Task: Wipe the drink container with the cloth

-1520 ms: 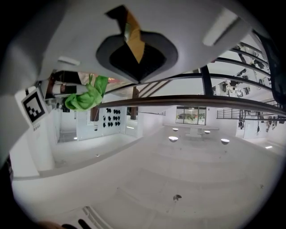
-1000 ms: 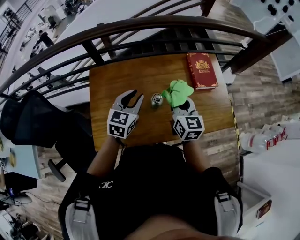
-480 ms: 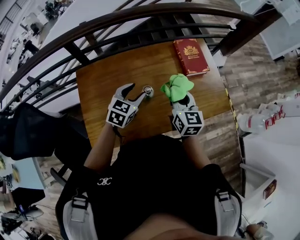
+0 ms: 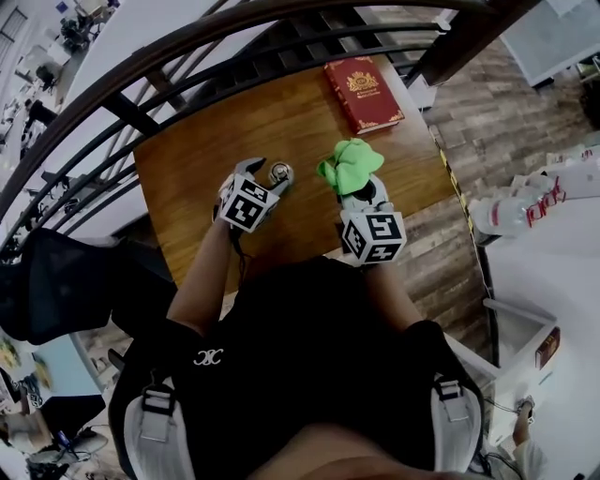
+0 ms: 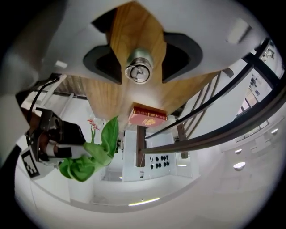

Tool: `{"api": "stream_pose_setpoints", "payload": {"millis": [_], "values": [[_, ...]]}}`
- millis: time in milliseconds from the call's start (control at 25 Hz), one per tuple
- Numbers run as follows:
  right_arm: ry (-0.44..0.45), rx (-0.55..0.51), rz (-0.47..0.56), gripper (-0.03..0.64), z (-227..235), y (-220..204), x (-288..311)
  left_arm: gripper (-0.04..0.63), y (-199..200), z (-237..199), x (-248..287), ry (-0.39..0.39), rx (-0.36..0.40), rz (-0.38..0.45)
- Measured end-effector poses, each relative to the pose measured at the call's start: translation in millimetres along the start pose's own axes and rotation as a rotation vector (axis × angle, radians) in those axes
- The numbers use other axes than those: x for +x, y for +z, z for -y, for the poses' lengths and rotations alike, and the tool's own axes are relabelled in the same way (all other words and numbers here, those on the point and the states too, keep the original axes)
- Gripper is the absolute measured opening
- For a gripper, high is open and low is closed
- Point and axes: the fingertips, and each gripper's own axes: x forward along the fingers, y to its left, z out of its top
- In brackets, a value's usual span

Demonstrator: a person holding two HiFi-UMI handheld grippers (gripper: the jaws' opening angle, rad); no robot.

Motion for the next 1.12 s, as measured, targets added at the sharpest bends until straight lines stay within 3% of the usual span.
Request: {"api": "stream_pose_setpoints", "payload": {"millis": [440,760,1120], "values": [[-0.020,0.003,-0.016,0.051,8,-5,-3,0.330,-17,6,44,-0.055,0.061,-0.106],[-0.030,-0.006,-0.025,0.051,17,-6,-3,0.330,-18,5,62,-0.057,0.016,-0.096],[-0.027,-0.008,-0.032,0.051,19,-7,-4,0.325,-25,6,68,-0.039,0.086,-0.089]]}}
